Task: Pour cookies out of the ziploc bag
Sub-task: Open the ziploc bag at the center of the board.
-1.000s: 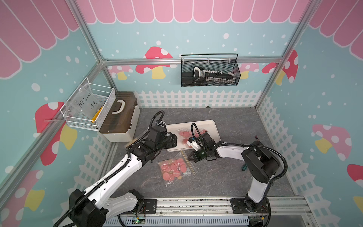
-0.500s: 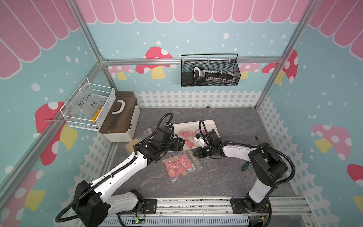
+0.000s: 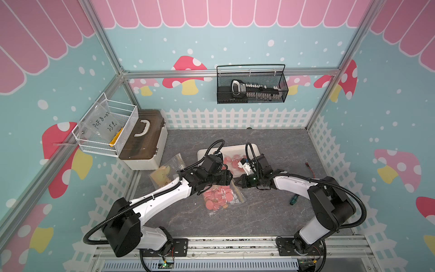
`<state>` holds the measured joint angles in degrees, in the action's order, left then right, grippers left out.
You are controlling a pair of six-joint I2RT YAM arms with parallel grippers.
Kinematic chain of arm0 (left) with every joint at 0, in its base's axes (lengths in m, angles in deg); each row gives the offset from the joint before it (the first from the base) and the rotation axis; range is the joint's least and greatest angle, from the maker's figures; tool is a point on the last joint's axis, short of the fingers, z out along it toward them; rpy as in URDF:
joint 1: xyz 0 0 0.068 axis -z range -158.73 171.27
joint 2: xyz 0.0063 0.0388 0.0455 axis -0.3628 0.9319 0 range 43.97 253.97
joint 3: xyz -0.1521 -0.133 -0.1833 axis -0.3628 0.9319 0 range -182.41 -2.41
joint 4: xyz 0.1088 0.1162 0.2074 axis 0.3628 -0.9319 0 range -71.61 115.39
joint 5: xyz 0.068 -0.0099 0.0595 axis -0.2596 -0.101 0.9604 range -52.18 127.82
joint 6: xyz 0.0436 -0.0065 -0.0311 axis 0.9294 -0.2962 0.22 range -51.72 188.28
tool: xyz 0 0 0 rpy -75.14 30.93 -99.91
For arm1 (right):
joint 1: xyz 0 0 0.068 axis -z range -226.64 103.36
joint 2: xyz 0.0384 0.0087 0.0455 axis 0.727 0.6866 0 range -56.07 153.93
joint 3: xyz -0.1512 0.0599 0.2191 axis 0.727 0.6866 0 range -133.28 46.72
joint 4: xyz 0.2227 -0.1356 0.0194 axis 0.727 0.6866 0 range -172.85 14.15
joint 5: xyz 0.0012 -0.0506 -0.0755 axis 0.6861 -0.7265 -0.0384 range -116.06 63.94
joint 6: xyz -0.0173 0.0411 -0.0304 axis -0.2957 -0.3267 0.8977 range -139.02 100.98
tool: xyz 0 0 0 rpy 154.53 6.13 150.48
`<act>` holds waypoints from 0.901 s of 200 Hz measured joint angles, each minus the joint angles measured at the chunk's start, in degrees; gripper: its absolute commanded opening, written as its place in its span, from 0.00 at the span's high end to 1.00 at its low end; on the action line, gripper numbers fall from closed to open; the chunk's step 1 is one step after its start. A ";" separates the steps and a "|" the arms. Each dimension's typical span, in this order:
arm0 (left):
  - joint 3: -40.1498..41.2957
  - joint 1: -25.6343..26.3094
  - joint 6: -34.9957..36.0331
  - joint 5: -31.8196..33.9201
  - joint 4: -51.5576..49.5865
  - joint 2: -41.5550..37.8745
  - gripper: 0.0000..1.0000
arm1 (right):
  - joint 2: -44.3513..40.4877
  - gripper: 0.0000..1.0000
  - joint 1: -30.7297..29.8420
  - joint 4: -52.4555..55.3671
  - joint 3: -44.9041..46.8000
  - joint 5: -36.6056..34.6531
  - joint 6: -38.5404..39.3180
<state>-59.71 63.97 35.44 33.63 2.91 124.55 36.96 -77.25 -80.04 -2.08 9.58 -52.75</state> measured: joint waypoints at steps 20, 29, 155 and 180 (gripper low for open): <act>0.00 0.55 -2.80 -0.61 0.76 1.25 0.46 | 0.00 1.00 0.00 0.22 0.00 0.00 -0.26; 0.00 0.63 -3.80 -0.79 1.03 1.55 0.48 | 0.00 1.00 0.00 0.24 0.00 0.00 -0.37; -0.11 3.28 -18.01 -1.51 5.22 7.19 0.60 | -0.96 1.00 -0.02 0.63 0.11 -1.25 -1.09; -0.11 3.30 -18.78 -1.38 6.60 8.61 0.60 | -1.01 1.00 -0.02 0.61 0.20 -1.62 -1.09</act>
<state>-59.82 67.27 16.67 32.26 9.51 133.16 35.95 -77.27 -79.43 -1.88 7.96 -53.84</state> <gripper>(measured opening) 0.400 0.047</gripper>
